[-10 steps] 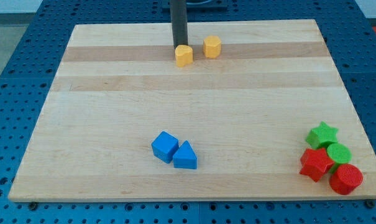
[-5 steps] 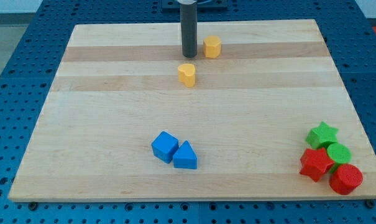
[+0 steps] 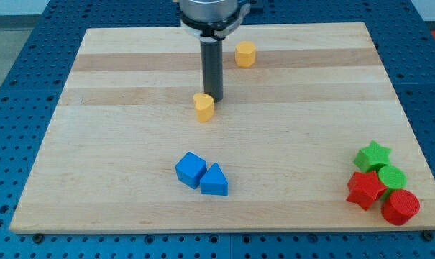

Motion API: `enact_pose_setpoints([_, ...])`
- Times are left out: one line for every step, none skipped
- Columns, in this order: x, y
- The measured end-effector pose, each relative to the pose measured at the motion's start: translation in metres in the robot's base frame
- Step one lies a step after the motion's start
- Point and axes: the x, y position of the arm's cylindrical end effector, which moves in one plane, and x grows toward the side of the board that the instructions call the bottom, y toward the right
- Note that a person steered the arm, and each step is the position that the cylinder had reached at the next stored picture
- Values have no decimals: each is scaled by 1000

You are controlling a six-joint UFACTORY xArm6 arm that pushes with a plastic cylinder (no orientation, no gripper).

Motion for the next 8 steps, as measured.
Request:
enact_pose_setpoints([1, -22])
enact_pose_setpoints([22, -27])
enact_pose_setpoints([50, -27])
enact_pose_setpoints([80, -27])
enact_pose_setpoints([91, -27])
enact_pose_setpoints([89, -35])
enact_pose_setpoints([43, -93])
enact_pose_setpoints([-61, -103])
